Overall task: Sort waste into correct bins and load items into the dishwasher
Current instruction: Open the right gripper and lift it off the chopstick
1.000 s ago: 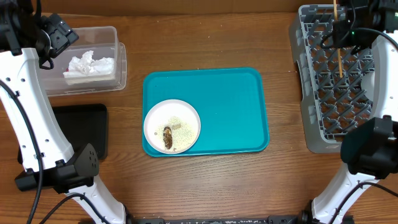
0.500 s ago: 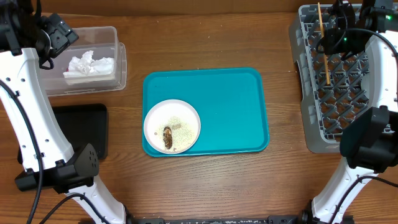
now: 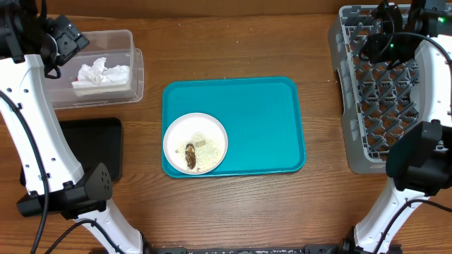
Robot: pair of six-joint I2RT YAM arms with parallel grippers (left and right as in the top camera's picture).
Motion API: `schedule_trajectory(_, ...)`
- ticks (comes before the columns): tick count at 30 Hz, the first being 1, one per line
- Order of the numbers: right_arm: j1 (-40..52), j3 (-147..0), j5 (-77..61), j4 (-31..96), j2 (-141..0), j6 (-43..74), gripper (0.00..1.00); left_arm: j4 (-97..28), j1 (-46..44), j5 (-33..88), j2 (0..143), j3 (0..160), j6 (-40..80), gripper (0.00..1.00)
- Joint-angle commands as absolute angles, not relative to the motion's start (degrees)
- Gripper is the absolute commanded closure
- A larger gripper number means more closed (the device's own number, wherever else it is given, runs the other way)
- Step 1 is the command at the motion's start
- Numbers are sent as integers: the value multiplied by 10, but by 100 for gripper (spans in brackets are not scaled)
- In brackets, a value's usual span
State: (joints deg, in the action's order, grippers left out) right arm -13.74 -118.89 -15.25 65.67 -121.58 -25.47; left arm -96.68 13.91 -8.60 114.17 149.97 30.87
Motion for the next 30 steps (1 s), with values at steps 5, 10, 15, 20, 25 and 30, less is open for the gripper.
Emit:
schedule_trajectory(5,-136,-1192,-168,661,-1228,-233,25,-968,141,-85,1147,1501,296,0)
schedule_trajectory(10,-135,-1198,-280,691,-1225,-222,10,-968,141,-85,1147,1501,296,0)
schedule_trajectory(15,-135,-1202,-490,742,-1218,-222,0,-968,141,-85,1147,1501,296,0)
schedule_trajectory(20,-132,-1202,-726,834,-1218,-223,0,-968,141,-85,1147,1501,296,0)
schedule_trajectory(25,-104,-1202,-782,911,-1212,-227,0,-968,141,-85,1147,1501,296,0)
schedule_trajectory(30,-95,-1202,-755,971,-1178,-266,0,-968,141,-85,1147,1501,296,0)
